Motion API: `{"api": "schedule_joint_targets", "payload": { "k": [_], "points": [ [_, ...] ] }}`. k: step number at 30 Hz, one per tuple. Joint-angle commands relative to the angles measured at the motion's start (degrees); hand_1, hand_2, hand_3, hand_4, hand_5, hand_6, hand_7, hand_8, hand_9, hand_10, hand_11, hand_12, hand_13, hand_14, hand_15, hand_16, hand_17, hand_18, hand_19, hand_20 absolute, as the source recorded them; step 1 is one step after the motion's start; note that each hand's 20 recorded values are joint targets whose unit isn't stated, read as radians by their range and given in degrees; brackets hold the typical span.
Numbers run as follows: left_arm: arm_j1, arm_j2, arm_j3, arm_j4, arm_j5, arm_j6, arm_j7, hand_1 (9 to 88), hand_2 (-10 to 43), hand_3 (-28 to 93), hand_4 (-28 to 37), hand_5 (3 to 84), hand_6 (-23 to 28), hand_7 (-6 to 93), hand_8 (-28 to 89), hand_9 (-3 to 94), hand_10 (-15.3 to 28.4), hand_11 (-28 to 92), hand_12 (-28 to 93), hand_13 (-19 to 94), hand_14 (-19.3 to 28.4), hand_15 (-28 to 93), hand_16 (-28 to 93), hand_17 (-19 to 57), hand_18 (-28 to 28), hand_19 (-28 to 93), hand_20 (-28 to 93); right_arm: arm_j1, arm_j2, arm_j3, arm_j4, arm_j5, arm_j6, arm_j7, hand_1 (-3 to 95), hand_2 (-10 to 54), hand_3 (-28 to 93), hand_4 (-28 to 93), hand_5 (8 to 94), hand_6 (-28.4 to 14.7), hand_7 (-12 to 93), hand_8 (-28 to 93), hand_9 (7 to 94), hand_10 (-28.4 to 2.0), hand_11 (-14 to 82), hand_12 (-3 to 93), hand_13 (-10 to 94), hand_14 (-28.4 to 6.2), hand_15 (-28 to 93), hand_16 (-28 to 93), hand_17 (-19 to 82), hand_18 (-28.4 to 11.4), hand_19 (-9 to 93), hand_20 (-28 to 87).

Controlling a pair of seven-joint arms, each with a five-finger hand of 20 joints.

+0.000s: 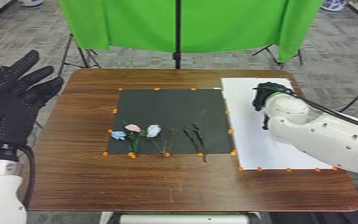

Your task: Arrange flowers

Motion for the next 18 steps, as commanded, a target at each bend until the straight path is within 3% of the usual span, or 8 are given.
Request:
{"api": "schedule_joint_targets", "payload": {
  "k": [1,9,18],
  "points": [
    [-0.60,0.28,0.63,0.72,0.16,-0.99,-1.09,21.0,8.1,77,-28.3,34.9,9.2,11.4,-8,30.3,18.9,24,10,25,27.2,52,-10,-6.7,24.4,63,6,-0.49,0.41,-3.63,0.73,-2.78,1.36,-0.05,54.2,-9.5,69,-28,70.8,3.7,30,-4,82.4,-5.6,7.8,29.3,74,-1.6,59,23,40,-15.0,93,24],
    [-0.07,0.08,0.37,0.47,0.07,-0.77,-0.69,21.0,8.1,77,-28.3,35.0,9.2,11.4,-8,30.3,18.8,24,10,25,27.2,52,-10,-6.7,24.3,63,6,0.68,1.12,-8.21,-0.40,-6.28,11.10,-1.07,57.1,-9.5,69,-28,78.5,4.6,35,-1,91.9,-3.9,10.8,34.5,82,-0.3,58,24,45,-14.2,93,31],
    [1.27,-0.28,-0.90,-0.47,0.33,-0.45,0.12,21.0,8.0,77,-28.3,35.1,9.3,11.4,-8,30.3,18.9,24,10,25,27.3,52,-10,-6.7,24.3,63,6,2.77,1.41,-5.95,-7.86,-8.23,20.11,-4.11,56.9,-9.5,72,-28,80.9,3.3,33,1,93.4,-4.0,11.6,35.6,83,0.1,58,24,47,-14.6,93,34]
  ]
}}
